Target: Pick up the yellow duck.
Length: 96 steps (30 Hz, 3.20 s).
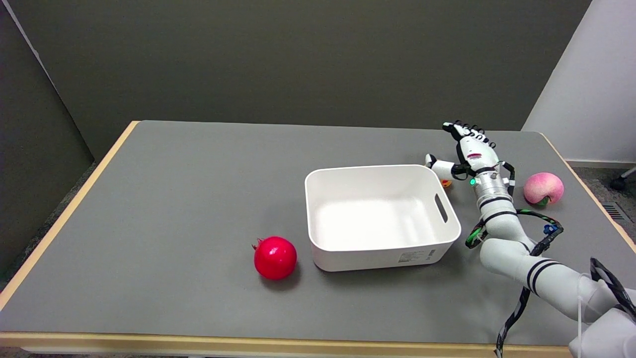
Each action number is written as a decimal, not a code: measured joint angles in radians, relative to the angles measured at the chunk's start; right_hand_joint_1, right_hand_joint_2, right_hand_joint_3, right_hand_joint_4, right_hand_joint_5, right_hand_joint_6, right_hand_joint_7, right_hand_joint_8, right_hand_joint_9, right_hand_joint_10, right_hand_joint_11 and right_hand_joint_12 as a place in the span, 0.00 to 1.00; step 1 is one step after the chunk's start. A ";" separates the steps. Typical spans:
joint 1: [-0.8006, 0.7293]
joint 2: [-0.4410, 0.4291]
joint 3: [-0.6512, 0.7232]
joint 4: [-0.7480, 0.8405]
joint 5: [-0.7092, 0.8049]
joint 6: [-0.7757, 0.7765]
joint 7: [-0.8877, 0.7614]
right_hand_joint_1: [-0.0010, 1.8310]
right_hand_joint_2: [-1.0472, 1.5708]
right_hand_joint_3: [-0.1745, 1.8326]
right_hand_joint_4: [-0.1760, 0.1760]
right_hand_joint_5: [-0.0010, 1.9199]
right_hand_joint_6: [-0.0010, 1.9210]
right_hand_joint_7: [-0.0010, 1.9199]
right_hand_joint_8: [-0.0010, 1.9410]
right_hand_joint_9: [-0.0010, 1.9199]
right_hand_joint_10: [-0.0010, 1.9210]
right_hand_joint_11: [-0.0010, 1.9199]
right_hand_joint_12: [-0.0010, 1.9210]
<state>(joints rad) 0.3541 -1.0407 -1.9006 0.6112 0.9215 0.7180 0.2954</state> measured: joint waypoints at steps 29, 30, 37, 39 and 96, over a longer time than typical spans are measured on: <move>-0.035 -0.007 -0.052 0.021 0.036 0.002 0.003 0.38 0.65 0.56 0.54 0.12 0.24 0.12 0.16 0.06 0.32 0.00 0.47; -0.037 -0.007 -0.053 0.022 0.037 0.002 0.004 0.38 0.65 0.58 0.53 0.12 0.26 0.12 0.18 0.08 0.34 0.00 0.52; -0.042 -0.008 -0.057 0.020 0.044 0.000 0.007 0.40 0.67 0.59 0.53 0.14 0.29 0.16 0.20 0.13 0.38 0.03 0.58; -0.042 -0.008 -0.057 0.018 0.045 -0.005 0.008 0.42 0.67 0.58 0.54 0.15 0.31 0.18 0.22 0.16 0.40 0.05 0.62; -0.021 0.070 -0.080 0.212 -0.049 0.323 0.037 0.49 0.76 0.53 0.48 0.33 0.95 0.42 1.00 0.58 1.00 0.39 1.00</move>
